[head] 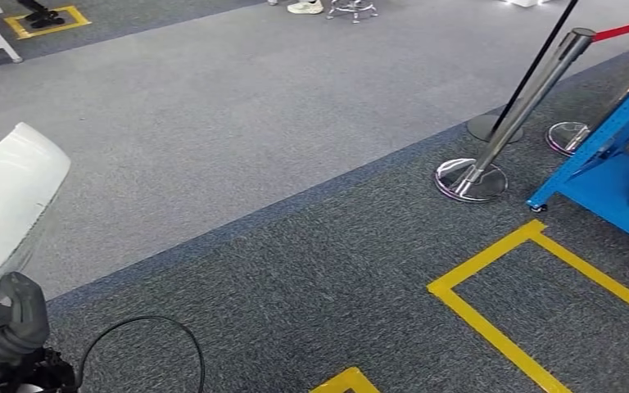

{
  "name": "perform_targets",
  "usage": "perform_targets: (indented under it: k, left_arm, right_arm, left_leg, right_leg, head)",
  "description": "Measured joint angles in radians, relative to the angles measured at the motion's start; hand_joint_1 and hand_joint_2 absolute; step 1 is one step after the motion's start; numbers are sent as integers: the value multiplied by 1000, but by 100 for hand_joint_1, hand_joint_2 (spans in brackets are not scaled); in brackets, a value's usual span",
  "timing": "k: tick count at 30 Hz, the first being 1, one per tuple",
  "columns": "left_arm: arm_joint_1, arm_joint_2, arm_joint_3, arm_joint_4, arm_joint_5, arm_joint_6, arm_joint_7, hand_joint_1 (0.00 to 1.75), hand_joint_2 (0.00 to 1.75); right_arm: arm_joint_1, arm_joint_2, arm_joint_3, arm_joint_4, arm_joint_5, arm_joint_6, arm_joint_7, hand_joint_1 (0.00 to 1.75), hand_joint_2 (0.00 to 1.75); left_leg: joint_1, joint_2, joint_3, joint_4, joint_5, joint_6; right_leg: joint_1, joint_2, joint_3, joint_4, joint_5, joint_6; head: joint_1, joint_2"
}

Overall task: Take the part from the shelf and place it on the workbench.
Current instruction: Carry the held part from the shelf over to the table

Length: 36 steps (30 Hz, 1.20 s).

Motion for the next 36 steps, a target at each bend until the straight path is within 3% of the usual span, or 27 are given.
perform_targets:
  k: [2,4,5,6,8,9,10,12,14,15,16,18,20,21,22,23,25,26,27,29,30,31,33,35,36]
  left_arm:
    - [-1,-1,1,0,0,0,0,175,175]
    - [-2,-1,1,0,0,0,0,175,175]
    - [-1,-1,1,0,0,0,0,175,175]
    - [-1,-2,1,0,0,0,0,175,175]
    - [-1,-2,1,0,0,0,0,175,175]
    - [-1,-2,1,0,0,0,0,175,175]
    - [-1,-2,1,0,0,-1,0,175,175]
    - [-2,-2,1,0,0,-1,0,175,175]
    - [1,-2,1,0,0,-1,0,175,175]
    - [1,-2,1,0,0,0,0,175,175]
    - [1,-1,1,0,0,0,0,175,175]
    - [-1,-1,0,0,1,0,0,175,175]
    - [-1,0,0,0,1,0,0,175,175]
    - [0,0,0,0,1,0,0,175,175]
    - [0,0,0,0,1,0,0,175,175]
    - [0,0,0,0,1,0,0,175,175]
    - [-2,0,0,0,1,0,0,175,175]
    - [-2,0,0,0,0,0,0,175,175]
    - [-2,0,0,0,0,0,0,175,175]
    - [0,0,0,0,0,0,0,175,175]
    - [0,0,1,0,0,0,0,175,175]
    - [-1,0,1,0,0,0,0,175,175]
    - [-2,-1,1,0,0,0,0,175,175]
    - [-2,-1,1,0,0,0,0,175,175]
    - [-2,-2,1,0,0,-1,0,175,175]
  right_arm:
    - [0,0,0,0,0,0,0,0,175]
    - [2,0,0,0,0,0,0,0,175]
    - [4,0,0,0,0,0,0,0,175]
    - [5,0,0,0,0,0,1,0,175]
    - [6,0,0,0,0,0,1,0,175]
    - [6,0,0,0,0,0,1,0,175]
    - [6,0,0,0,0,0,0,0,175]
    - [5,0,0,0,0,0,1,0,175]
    - [4,0,0,0,0,0,1,0,175]
    - [2,0,0,0,0,0,1,0,175]
    - [2,0,0,0,0,0,1,0,175]
    - [4,-1,0,0,0,-1,0,0,175]
    - [7,-1,0,0,0,-1,0,0,175]
    - [7,-1,0,0,0,-1,0,0,175]
    - [6,-1,0,0,0,-1,0,0,175]
    - [5,-1,0,0,0,-1,0,0,175]
    - [4,-1,0,0,0,-1,0,0,175]
    - [3,-1,0,0,0,-1,0,0,175]
    - [2,-1,0,0,0,-1,0,0,175]
    - [-2,-1,0,0,0,0,0,0,175]
    - [-3,0,0,0,0,0,0,0,175]
    - [-4,0,0,0,0,1,0,0,175]
    - [-2,0,0,0,0,0,0,0,175]
    - [2,0,0,0,0,0,0,0,175]
    - [4,0,0,0,0,0,0,0,175]
  left_leg:
    - [4,-17,-1,-6,10,12]
    - [3,-38,-9,-5,16,17]
    - [2,-50,-12,-5,18,17]
    - [1,-63,-15,-4,21,16]
    - [2,-89,-19,-1,25,11]
    - [1,-100,-22,2,27,8]
    - [1,-112,-26,5,30,3]
    - [3,-131,-36,8,38,-11]
    - [8,-141,-47,9,47,-25]
    - [8,-127,-55,19,37,-30]
    - [8,-104,-68,46,12,-34]
    - [11,-56,-111,166,-75,-43]
    - [16,-45,-140,283,-138,-53]
    - [18,-44,-129,292,-143,-56]
    - [20,-39,-97,259,-131,-58]
    - [22,-28,-46,188,-109,-59]
    - [20,9,52,38,-75,-54]
    - [17,20,76,-3,-66,-47]
    - [12,23,81,-16,-63,-38]
    - [7,5,69,-17,-50,-18]
    - [7,-3,64,-21,-43,-8]
    - [8,-11,57,-26,-34,1]
    - [6,-28,42,-29,-17,15]
    - [1,-50,23,-28,-1,20]
    - [-2,-63,14,-27,6,21]
  right_leg:
    - [-1,58,-42,92,-60,4]
    - [0,81,-104,228,-123,4]
    - [0,83,-122,265,-130,4]
    - [0,84,-122,265,-117,3]
    - [0,100,-62,147,-46,-2]
    - [-2,123,-27,75,-19,-5]
    - [-3,143,-1,19,0,-7]
    - [0,160,14,-16,6,-12]
    - [1,135,13,-19,20,-23]
    - [1,122,11,-21,29,-31]
    - [1,108,5,-24,37,-38]
    - [4,78,-12,-25,49,-45]
    - [6,46,-31,-24,61,-46]
    - [7,31,-40,-23,67,-44]
    - [7,17,-49,-23,73,-42]
    - [7,4,-56,-22,78,-39]
    - [9,-17,-66,-18,87,-30]
    - [9,-25,-67,-17,92,-24]
    - [8,-33,-68,-16,96,-17]
    - [2,-41,-69,-19,103,-3]
    - [-1,-26,-74,-13,94,4]
    - [-3,0,-84,9,72,9]
    - [-3,60,-123,113,-9,11]
    - [-1,81,-162,236,-75,7]
    - [0,83,-163,261,-81,4]
  head:
    - [4,0]
    - [6,0]
    - [6,0]
    - [6,0]
    - [6,0]
    - [6,0]
    - [6,0]
    - [6,0]
    - [5,0]
    - [4,0]
    - [2,0]
    - [-1,0]
    - [-2,0]
    - [-2,0]
    - [-2,0]
    - [-2,0]
    - [-1,0]
    - [1,0]
    - [3,0]
    - [5,0]
    - [5,0]
    - [6,0]
    - [10,0]
    - [13,0]
    - [12,0]
